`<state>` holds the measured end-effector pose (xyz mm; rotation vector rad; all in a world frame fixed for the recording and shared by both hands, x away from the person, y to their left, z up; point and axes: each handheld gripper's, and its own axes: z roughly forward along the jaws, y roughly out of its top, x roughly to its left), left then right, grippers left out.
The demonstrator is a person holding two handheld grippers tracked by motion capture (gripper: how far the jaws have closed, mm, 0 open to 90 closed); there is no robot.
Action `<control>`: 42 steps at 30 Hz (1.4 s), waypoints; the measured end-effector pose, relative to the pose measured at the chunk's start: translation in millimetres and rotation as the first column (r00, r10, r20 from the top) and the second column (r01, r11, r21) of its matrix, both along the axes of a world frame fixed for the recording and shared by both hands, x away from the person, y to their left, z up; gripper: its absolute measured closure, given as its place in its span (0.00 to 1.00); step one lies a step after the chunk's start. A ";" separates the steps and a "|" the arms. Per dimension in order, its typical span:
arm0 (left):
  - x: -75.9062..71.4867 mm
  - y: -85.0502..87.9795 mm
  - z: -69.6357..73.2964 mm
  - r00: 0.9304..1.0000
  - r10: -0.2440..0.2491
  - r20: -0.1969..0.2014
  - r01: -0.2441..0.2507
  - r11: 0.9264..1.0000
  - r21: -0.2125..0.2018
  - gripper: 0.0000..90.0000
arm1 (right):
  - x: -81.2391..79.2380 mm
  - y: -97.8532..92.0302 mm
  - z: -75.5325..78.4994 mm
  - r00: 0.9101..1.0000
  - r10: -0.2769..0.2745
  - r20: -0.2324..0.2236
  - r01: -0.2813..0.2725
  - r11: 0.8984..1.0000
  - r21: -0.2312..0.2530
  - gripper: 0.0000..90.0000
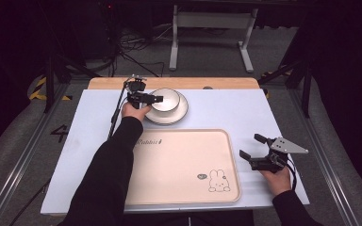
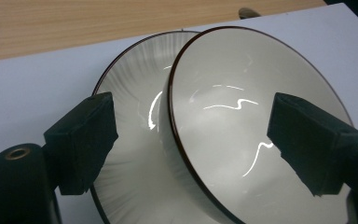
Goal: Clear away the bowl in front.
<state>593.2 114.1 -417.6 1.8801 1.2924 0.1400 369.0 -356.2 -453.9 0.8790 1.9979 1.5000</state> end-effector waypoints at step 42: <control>4.5 -6.9 -9.7 0.971 0.146 -0.190 -0.152 0.988 -0.015 0.86 | -0.4 0.6 0.0 1.000 0.008 0.006 -0.008 1.000 -0.007 0.06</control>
